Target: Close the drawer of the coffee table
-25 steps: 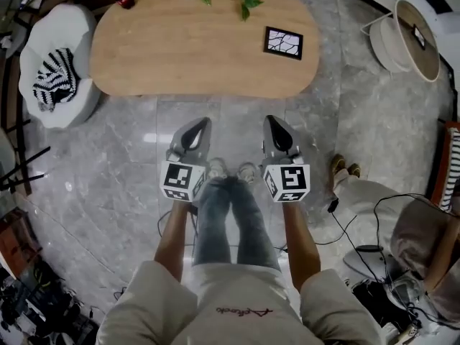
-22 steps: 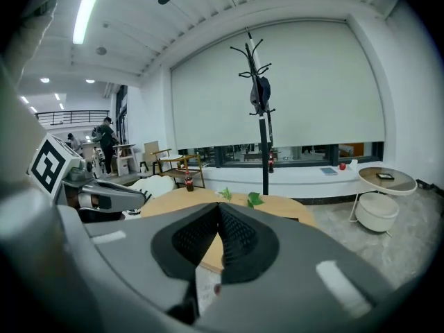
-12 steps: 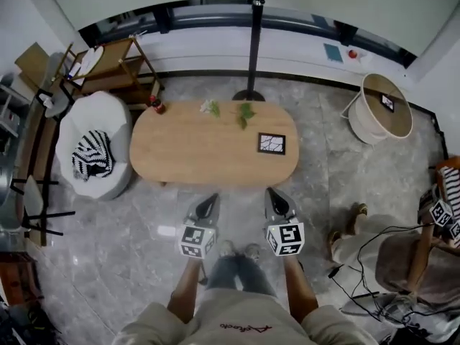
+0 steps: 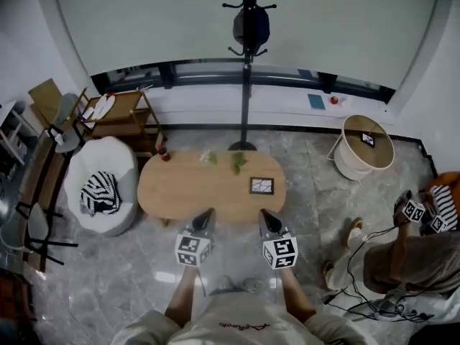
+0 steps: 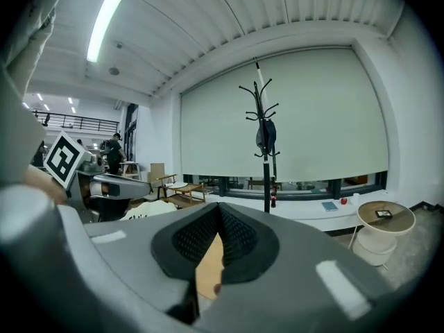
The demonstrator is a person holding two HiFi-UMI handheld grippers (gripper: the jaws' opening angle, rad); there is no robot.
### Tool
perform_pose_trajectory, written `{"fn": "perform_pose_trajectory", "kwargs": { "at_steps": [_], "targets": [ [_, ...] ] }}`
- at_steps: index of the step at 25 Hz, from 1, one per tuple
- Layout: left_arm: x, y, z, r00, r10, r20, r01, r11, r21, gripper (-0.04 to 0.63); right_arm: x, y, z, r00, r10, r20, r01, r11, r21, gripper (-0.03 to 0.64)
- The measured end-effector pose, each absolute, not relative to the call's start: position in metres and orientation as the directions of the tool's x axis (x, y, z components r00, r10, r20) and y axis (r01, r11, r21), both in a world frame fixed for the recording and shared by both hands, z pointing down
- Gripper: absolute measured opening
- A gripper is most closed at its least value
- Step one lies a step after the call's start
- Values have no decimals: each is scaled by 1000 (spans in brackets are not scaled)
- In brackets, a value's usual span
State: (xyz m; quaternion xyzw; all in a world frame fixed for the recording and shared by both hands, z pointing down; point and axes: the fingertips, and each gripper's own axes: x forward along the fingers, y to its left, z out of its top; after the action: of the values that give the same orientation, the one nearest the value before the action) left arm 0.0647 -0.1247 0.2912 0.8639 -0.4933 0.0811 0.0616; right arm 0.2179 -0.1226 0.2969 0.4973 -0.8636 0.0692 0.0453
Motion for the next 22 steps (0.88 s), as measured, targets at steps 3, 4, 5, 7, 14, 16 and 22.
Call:
{"fn": "perform_pose_trajectory", "kwargs": {
  "at_steps": [3, 4, 5, 7, 14, 16, 22],
  "targets": [
    [68, -114, 265, 507, -846, 165, -859, -511, 21, 0, 221, -107, 280, -490, -862, 127, -872, 485, -66, 5],
    [68, -112, 257, 509, -847, 153, -858, -513, 16, 0, 221, -102, 275, -488, -865, 120, -873, 484, -60, 5],
    [68, -109, 251, 511, -848, 141, -857, -516, 8, 1, 222, -98, 271, -485, -867, 114, -874, 482, -55, 5],
    [66, -104, 239, 514, -849, 122, -855, -518, -9, 0, 224, -88, 265, -479, -872, 101, -878, 477, -48, 5],
    [61, -89, 216, 512, -855, 80, -856, -515, -34, 0, 223, -65, 254, -457, -885, 84, -889, 456, -32, 5],
    [62, -81, 218, 517, -852, 88, -853, -521, -35, 0, 222, -59, 252, -457, -885, 86, -889, 457, -29, 5],
    [59, -76, 223, 507, -855, 107, -859, -511, -13, 0, 215, -56, 252, -472, -874, 112, -881, 472, -23, 5]
  ]
}}
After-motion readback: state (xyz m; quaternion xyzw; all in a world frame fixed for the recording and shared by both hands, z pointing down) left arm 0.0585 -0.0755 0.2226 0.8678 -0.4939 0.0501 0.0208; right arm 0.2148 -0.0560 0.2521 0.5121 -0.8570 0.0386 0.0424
